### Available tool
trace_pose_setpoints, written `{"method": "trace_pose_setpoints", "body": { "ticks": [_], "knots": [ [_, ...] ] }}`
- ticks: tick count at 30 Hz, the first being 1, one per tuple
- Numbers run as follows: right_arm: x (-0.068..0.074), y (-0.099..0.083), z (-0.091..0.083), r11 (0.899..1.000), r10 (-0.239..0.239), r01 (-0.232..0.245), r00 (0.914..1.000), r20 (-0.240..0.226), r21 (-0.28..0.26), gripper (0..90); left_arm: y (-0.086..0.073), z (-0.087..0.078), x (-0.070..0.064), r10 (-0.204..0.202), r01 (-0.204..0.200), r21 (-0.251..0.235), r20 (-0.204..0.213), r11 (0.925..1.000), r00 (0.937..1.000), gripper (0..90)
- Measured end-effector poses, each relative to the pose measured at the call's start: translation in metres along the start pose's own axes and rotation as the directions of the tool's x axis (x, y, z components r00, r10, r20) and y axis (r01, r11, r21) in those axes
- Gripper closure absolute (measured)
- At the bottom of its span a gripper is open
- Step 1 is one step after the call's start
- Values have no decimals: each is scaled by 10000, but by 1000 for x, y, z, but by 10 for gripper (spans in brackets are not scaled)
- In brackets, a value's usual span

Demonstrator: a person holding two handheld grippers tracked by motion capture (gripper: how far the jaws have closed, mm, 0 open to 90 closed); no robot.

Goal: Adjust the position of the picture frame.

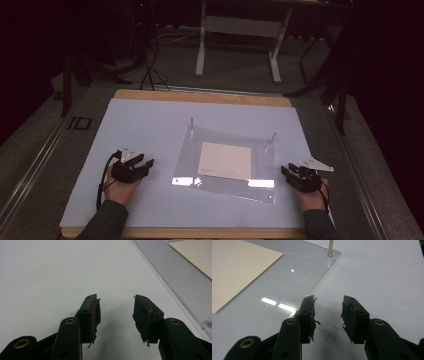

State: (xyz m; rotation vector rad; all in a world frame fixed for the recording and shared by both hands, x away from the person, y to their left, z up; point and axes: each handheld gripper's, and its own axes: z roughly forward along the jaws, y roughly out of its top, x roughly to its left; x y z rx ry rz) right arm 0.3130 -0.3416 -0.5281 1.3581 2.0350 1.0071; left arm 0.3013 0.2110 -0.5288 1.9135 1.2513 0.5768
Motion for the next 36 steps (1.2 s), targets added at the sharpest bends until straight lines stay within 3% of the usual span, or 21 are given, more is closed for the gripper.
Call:
{"method": "trace_pose_setpoints", "body": {
  "ticks": [13, 23, 25, 36],
  "knots": [
    [7, 1, 0, 9996, -269, 268, 9996, -73, -116, 614, 1, -2, 1, -8, 14, -234, 231, 9997, 9997, 554],
    [3, 5, -5, 9996, -35, 33, 10000, -61, -289, 615, 6, -5, -2, 72, -50, -504, 445, 9987, 9990, 571],
    [3, 10, -8, 9991, -110, 106, 9999, -89, -403, 634, 14, -7, -6, 377, -362, -426, 356, 9984, 9987, 580],
    [2, 26, -3, 9987, -202, 190, 9995, -261, -468, 649, 49, 12, -16, 584, -530, -741, 737, 9958, 9956, 590]
  ]
}}
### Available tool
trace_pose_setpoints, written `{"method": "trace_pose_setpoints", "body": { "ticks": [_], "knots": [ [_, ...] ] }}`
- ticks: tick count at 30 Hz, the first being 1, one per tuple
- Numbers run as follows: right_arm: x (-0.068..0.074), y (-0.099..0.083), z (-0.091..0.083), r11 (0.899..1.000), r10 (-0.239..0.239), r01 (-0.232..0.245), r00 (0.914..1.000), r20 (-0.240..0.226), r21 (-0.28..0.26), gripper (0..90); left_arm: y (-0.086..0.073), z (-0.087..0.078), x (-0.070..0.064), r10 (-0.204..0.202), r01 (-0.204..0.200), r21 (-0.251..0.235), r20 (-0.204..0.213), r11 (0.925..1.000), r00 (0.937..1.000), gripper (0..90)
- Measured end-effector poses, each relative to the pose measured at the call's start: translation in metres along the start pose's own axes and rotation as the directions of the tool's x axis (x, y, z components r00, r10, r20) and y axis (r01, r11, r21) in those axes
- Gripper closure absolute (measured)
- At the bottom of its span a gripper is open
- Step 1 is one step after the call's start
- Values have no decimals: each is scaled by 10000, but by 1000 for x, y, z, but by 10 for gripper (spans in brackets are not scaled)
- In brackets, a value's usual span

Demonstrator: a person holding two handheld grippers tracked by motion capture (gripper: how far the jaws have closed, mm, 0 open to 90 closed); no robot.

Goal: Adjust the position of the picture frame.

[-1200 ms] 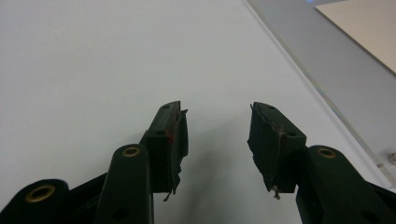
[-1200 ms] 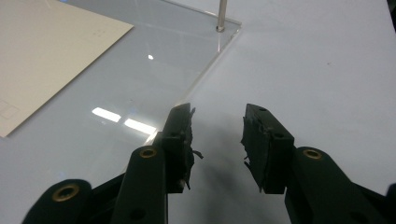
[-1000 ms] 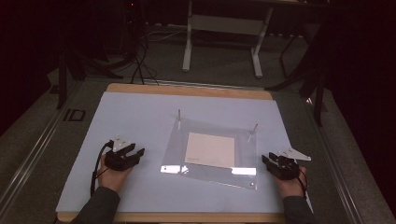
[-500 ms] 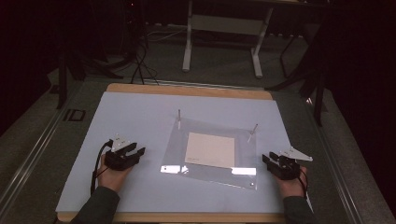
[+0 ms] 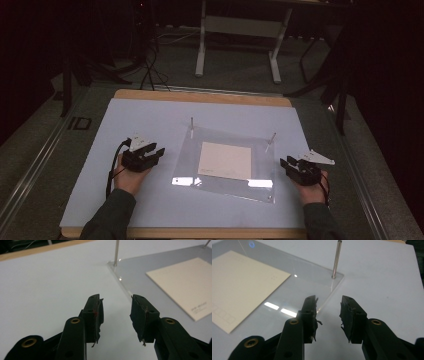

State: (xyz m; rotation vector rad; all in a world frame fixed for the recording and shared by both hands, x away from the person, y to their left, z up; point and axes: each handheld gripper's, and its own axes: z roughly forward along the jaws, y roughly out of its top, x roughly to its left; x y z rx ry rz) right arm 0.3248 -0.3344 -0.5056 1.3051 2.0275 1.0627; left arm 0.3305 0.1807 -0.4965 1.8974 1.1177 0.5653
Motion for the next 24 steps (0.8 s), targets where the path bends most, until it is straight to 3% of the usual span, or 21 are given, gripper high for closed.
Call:
{"method": "trace_pose_setpoints", "body": {
  "ticks": [10, 16, 24],
  "knots": [
    [-10, 17, 7, 9998, 122, -124, 9999, -69, -169, 660, 26, 24, -3, 226, -226, 1, 152, 9997, 9996, 577],
    [-12, 22, 17, 10000, 55, -55, 10000, -79, -78, 654, 33, 38, -2, 264, -263, -18, 161, 9997, 9995, 573],
    [-18, 28, 27, 9989, 397, -396, 9992, 37, -235, 611, 43, 55, 1, 393, -393, -3, 177, 9992, 9991, 565]
  ]
}}
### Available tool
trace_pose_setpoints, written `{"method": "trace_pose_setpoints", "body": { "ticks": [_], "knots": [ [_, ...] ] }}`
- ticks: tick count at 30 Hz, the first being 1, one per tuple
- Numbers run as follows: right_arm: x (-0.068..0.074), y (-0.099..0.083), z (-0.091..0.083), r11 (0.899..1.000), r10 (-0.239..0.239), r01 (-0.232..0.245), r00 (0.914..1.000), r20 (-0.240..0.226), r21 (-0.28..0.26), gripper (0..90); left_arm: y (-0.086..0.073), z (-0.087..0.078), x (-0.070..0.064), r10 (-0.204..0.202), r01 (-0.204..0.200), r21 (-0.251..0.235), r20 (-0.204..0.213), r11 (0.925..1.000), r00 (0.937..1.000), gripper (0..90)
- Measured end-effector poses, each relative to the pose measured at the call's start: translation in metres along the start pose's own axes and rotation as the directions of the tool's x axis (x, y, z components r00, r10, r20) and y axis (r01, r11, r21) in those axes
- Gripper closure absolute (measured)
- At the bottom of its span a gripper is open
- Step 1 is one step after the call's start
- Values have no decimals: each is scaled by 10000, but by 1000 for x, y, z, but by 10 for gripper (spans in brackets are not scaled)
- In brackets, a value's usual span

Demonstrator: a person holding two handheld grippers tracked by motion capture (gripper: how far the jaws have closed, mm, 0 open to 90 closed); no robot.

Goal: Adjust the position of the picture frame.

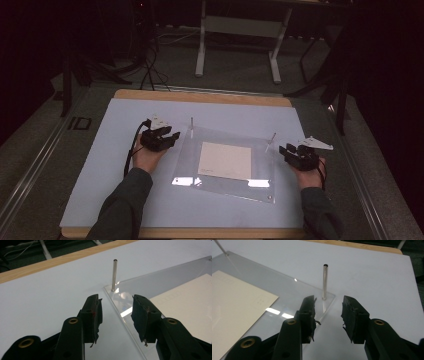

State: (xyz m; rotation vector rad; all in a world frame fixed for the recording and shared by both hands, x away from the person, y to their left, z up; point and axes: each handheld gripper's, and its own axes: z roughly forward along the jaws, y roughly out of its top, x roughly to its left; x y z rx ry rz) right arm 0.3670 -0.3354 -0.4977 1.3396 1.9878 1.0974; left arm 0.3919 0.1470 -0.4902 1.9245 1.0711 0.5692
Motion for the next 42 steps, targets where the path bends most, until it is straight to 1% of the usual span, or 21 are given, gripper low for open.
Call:
{"method": "trace_pose_setpoints", "body": {
  "ticks": [4, 5, 6, 8, 12, 15, 19, 22, 23, 24, 26, 28, 31, 33, 34, 35, 37, 42],
  "knots": [
    [-1, 2, 4, 10000, 6, -6, 10000, -12, 15, 604, 2, 7, 0, -66, 66, 11, 70, 10000, 10000, 558],
    [-1, 2, 6, 10000, -13, 14, 10000, -13, 32, 600, 4, 11, 1, -85, 85, 35, 71, 10000, 9999, 558],
    [-1, 4, 9, 10000, -3, 3, 10000, -38, 8, 596, 4, 14, 2, -77, 77, 18, 130, 10000, 9999, 556],
    [-1, 5, 12, 10000, 7, -7, 10000, -35, -9, 596, 5, 18, 2, -26, 26, 53, 115, 10000, 9999, 550],
    [1, 10, 19, 9999, -51, 50, 9999, -100, -105, 583, 8, 27, 2, 76, -78, 173, 84, 9998, 9999, 546],
    [4, 14, 27, 9999, -68, 67, 9999, -137, -91, 585, 8, 34, 2, -12, 11, 203, 81, 9998, 10000, 545],
    [5, 17, 37, 10000, -36, 35, 9998, -174, -14, 606, 11, 42, 2, 18, -22, 286, 123, 9996, 9999, 547],
    [5, 18, 41, 10000, 40, -41, 9999, -142, -33, 626, 13, 46, 1, 70, -72, 205, 69, 9998, 10000, 557],
    [4, 18, 43, 10000, 60, -61, 9998, -164, -31, 632, 15, 51, 0, 59, -61, 209, 98, 9998, 9999, 557],
    [3, 19, 46, 9998, 175, -175, 9998, -122, -35, 649, 16, 53, -1, 35, -37, 213, 128, 9998, 9999, 564],
    [1, 19, 48, 9996, 297, -297, 9995, -145, -25, 667, 19, 58, -2, 33, -36, 206, 179, 9998, 9998, 574],
    [0, 18, 50, 9995, 305, -305, 9994, -133, -13, 676, 20, 63, -4, 115, -117, 156, 168, 9998, 9998, 583],
    [-1, 18, 51, 9995, 311, -312, 9994, -120, -12, 684, 21, 71, -7, 88, -90, 77, 220, 9999, 9997, 594],
    [-2, 18, 52, 9995, 324, -324, 9994, -113, -28, 695, 23, 77, -8, 67, -70, 131, 256, 9999, 9997, 603],
    [-2, 18, 52, 9995, 324, -324, 9994, -113, -28, 695, 23, 77, -8, 67, -70, 131, 256, 9999, 9997, 613],
    [-2, 18, 53, 9995, 329, -330, 9994, -116, -34, 695, 25, 83, -8, 38, -41, 199, 149, 9998, 9999, 613],
    [-2, 18, 54, 9991, 412, -413, 9991, -126, -69, 699, 26, 86, -8, -53, 50, 176, 157, 9998, 9999, 627],
    [-4, 19, 58, 9989, 477, -478, 9988, -112, -36, 711, 29, 95, -6, -140, 135, 375, 151, 9992, 9998, 659]
  ]
}}
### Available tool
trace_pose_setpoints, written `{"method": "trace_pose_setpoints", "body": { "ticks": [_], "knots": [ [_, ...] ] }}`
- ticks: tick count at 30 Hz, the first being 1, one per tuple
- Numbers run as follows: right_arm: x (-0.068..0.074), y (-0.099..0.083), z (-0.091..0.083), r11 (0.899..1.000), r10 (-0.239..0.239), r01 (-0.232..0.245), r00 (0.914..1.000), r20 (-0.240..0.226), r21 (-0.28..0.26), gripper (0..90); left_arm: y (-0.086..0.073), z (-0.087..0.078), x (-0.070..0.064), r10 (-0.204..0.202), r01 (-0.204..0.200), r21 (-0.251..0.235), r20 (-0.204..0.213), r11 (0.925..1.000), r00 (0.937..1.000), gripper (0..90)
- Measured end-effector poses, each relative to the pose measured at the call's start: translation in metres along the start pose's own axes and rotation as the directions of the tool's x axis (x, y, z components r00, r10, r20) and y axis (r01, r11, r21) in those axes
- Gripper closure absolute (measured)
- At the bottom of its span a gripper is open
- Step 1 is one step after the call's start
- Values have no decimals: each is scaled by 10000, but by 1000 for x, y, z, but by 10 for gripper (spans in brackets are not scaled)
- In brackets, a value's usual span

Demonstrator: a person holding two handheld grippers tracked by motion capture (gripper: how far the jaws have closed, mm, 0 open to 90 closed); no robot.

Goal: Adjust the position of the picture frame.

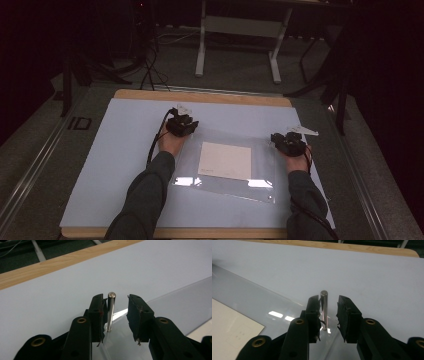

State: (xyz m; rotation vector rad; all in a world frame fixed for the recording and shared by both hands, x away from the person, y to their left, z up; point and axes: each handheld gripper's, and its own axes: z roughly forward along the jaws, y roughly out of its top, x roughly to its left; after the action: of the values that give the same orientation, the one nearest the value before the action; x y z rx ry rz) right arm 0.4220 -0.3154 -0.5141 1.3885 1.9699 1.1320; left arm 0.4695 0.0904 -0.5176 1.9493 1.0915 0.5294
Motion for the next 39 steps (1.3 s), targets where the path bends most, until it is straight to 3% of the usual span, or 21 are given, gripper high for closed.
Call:
{"method": "trace_pose_setpoints", "body": {
  "ticks": [11, 12, 16, 30, 39],
  "knots": [
    [2, 1, 11, 9994, 319, -319, 9995, -31, 94, 758, 3, 8, 1, -195, 195, 56, -88, 9998, 9998, 738],
    [3, 1, 12, 9992, 392, -392, 9992, -13, 94, 771, 4, 9, 1, -387, 388, 73, -195, 9992, 9991, 738],
    [4, 0, 18, 9979, 632, -632, 9980, 0, 127, 823, 6, 11, 0, -302, 314, 274, -432, 9991, 9986, 825],
    [3, 1, 18, 9963, 839, -838, 9965, -12, 207, 837, 7, 7, 6, -492, 490, 626, 23, 9968, 9988, 845],
    [6, 4, 20, 9950, 951, -946, 9954, -122, 325, 838, 1, -1, 10, -1013, 997, 494, 323, 9938, 9943, 837]
  ]
}}
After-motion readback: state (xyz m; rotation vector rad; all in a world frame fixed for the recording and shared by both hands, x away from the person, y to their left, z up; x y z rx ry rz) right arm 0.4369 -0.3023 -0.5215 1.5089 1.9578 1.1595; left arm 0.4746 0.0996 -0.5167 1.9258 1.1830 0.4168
